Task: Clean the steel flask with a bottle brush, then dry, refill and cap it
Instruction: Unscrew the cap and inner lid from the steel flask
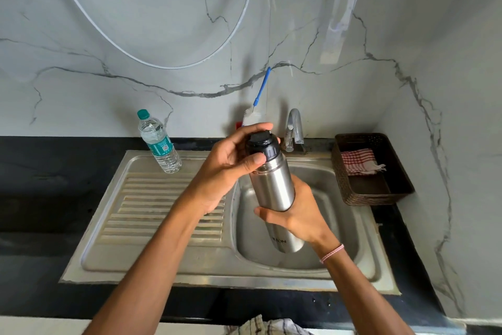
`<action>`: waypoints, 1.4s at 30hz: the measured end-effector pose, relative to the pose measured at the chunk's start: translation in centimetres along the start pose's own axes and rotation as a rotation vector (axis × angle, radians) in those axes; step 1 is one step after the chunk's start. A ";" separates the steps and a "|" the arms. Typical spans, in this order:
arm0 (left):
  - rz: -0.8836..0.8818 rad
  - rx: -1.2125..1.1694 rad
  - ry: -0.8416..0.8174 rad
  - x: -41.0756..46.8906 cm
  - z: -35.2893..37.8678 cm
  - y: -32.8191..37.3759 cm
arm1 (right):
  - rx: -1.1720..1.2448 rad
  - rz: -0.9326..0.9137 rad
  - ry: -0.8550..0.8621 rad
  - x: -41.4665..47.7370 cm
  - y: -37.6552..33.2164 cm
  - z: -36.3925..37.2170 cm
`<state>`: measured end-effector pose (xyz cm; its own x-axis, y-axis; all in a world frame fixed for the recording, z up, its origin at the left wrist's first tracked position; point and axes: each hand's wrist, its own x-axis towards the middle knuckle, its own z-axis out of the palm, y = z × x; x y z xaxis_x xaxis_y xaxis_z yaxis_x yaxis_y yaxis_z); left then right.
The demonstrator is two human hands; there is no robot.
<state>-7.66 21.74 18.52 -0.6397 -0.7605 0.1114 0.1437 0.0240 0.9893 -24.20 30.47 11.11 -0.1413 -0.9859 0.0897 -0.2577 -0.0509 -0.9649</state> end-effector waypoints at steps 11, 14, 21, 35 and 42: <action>0.021 0.146 0.331 0.0 2.2 0.1 | -0.310 0.006 0.293 -1.0 0.5 1.1; 0.063 0.230 0.444 0.1 2.0 0.5 | -0.401 0.011 0.307 -1.2 0.6 1.1; -0.010 -0.058 0.401 0.6 0.6 0.9 | -0.375 0.013 0.306 -1.2 1.1 1.0; -0.114 -0.259 0.398 -2.4 -1.7 -3.4 | -0.312 0.025 0.276 -1.0 1.9 1.8; -0.184 -0.365 0.435 -3.8 -5.7 -6.1 | -0.294 0.032 0.266 -0.7 2.3 2.1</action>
<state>-1.80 20.71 11.53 -0.3215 -0.9288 -0.1841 0.3590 -0.2995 0.8840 -22.68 30.76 8.30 -0.3860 -0.9087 0.1588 -0.5064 0.0648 -0.8599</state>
